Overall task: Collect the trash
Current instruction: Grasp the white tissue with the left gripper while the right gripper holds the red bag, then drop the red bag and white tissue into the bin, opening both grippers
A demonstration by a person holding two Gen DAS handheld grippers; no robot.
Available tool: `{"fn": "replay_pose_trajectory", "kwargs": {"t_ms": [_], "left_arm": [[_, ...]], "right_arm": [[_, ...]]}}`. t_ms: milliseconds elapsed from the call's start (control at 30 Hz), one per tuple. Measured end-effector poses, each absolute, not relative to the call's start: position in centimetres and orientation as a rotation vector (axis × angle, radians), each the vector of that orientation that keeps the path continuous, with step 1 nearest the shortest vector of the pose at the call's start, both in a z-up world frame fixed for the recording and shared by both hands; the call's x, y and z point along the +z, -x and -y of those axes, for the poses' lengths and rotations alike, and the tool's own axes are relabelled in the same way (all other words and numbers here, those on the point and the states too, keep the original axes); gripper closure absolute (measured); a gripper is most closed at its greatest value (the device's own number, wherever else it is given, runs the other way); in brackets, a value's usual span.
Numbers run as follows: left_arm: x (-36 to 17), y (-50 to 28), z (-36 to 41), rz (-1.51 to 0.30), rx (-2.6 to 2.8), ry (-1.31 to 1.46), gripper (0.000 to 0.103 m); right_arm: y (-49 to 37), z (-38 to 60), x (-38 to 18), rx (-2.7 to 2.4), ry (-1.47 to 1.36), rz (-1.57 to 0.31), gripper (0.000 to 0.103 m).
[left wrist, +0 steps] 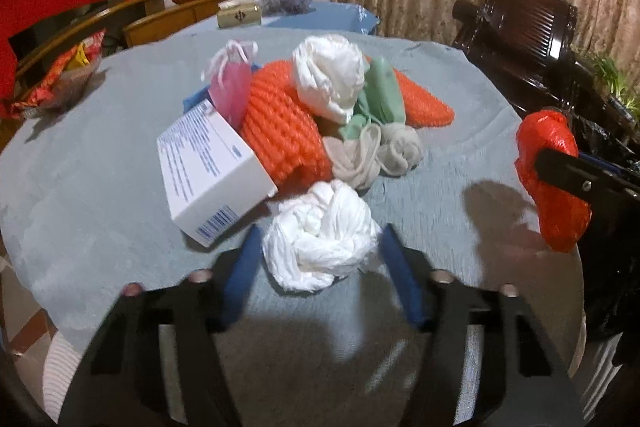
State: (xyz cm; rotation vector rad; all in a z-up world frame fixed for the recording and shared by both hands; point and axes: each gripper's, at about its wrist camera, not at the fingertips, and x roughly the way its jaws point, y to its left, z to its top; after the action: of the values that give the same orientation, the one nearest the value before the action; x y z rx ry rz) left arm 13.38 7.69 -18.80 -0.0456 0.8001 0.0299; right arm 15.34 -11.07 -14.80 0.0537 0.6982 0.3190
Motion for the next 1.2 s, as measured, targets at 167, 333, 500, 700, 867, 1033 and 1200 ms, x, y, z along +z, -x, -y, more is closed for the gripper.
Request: {"fn": "replay_pose_trajectory", "kwargs": {"t_ms": [167, 333, 500, 700, 867, 1033, 1200], "left_arm": [[-18.1, -13.1, -7.8, -0.79, 0.016, 0.05, 0.065], [-16.2, -12.5, -7.5, -0.75, -0.004, 0.054, 0.066], [-13.7, -12.3, -6.7, -0.699, -0.034, 0.057, 0.066], [-11.3, -12.2, -4.8, -0.655, -0.082, 0.048, 0.066], [-9.8, -12.8, -2.8, -0.625, -0.132, 0.036, 0.066], [-8.5, -13.5, -0.2, -0.598, -0.2, 0.028, 0.066], [-7.6, -14.3, 3.5, -0.572, -0.282, 0.001, 0.066]], "right_arm": [[-15.2, 10.8, -14.4, 0.324, -0.047, -0.69, 0.059], [-14.6, 10.8, -13.1, 0.33, -0.046, -0.658, 0.059], [-14.1, 11.4, -11.3, 0.326, -0.051, -0.622, 0.059], [-13.4, 12.8, -9.6, 0.308, -0.064, -0.589, 0.059], [-12.7, 14.8, -8.5, 0.266, -0.069, -0.559, 0.059], [-12.1, 18.2, -7.7, 0.196, -0.1, -0.543, 0.059], [-11.3, 22.1, -7.4, 0.101, -0.114, -0.534, 0.059]]}}
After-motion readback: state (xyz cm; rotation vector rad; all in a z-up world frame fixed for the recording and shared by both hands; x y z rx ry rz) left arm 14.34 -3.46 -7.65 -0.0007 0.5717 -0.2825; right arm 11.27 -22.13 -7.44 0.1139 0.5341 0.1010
